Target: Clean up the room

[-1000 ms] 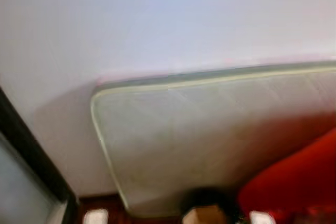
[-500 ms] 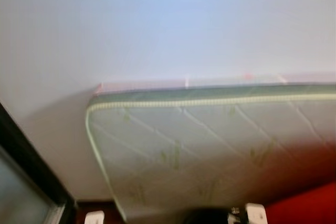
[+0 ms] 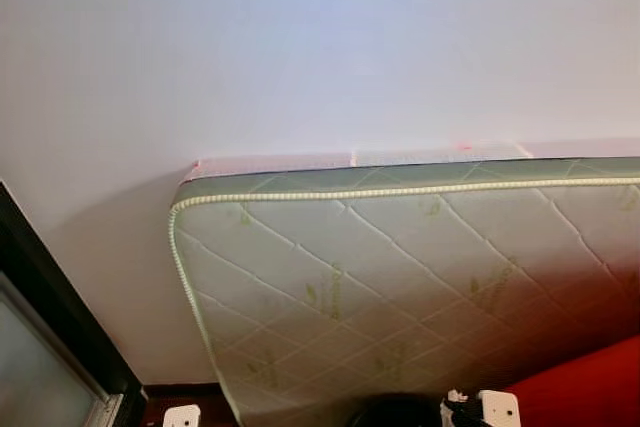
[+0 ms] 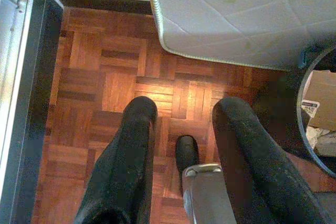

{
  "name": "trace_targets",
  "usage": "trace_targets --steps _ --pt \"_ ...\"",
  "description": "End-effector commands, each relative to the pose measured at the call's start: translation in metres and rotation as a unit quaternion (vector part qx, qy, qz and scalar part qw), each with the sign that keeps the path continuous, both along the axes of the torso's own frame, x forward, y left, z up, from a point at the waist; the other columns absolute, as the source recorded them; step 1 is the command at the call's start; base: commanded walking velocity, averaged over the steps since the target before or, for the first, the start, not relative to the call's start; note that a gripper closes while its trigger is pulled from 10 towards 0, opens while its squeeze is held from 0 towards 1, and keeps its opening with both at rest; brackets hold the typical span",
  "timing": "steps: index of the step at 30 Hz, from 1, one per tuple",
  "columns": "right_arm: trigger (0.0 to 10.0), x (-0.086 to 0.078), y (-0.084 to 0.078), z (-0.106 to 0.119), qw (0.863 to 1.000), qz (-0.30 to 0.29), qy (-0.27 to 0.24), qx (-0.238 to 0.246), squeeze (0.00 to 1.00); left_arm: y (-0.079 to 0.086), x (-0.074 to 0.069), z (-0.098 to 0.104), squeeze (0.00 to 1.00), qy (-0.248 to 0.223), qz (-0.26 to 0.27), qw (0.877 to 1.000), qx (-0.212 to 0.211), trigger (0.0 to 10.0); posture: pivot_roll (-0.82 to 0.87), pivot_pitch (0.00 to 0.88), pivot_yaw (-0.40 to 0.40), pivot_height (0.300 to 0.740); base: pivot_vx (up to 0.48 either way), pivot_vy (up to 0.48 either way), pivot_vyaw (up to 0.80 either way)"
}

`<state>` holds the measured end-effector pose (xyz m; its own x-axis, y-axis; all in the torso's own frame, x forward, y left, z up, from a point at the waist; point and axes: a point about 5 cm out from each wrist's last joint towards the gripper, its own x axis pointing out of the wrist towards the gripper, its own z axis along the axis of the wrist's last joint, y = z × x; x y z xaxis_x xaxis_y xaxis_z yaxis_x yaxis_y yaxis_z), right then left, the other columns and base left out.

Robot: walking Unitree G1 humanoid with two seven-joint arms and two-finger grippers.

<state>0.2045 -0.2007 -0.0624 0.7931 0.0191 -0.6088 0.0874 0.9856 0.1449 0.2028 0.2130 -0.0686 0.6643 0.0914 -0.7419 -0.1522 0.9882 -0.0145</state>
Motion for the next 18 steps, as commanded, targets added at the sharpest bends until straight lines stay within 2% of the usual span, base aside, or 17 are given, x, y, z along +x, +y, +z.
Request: trace_targets --steps 1,10,14,18 --pt "10.0 -0.0004 0.0009 0.0003 1.000 -0.005 -0.007 0.007 0.00 0.0005 -0.0020 -0.0010 0.00 0.002 -0.003 1.000 0.001 10.0 -0.03 0.000 0.023 0.740 0.000 0.000 0.00" --pt "10.0 -0.0006 0.0005 0.0011 1.000 -0.014 -0.017 0.011 0.00 0.0007 -0.0023 -0.0010 0.00 0.002 -0.003 1.000 0.003 10.0 -0.03 0.000 0.024 0.740 0.000 0.000 0.00" --pt "10.0 0.0001 -0.0035 0.0038 0.999 -0.038 -0.036 -0.009 0.00 0.0007 -0.0022 -0.0009 0.00 0.001 -0.003 1.000 0.003 10.0 -0.03 0.000 0.024 0.740 0.000 0.000 0.00" --pt "10.0 0.0014 -0.0035 0.0067 0.997 -0.057 -0.059 0.009 0.00 0.0009 -0.0021 -0.0008 0.00 0.000 -0.003 1.000 0.003 10.0 -0.03 0.000 0.024 0.740 0.000 0.000 0.00"
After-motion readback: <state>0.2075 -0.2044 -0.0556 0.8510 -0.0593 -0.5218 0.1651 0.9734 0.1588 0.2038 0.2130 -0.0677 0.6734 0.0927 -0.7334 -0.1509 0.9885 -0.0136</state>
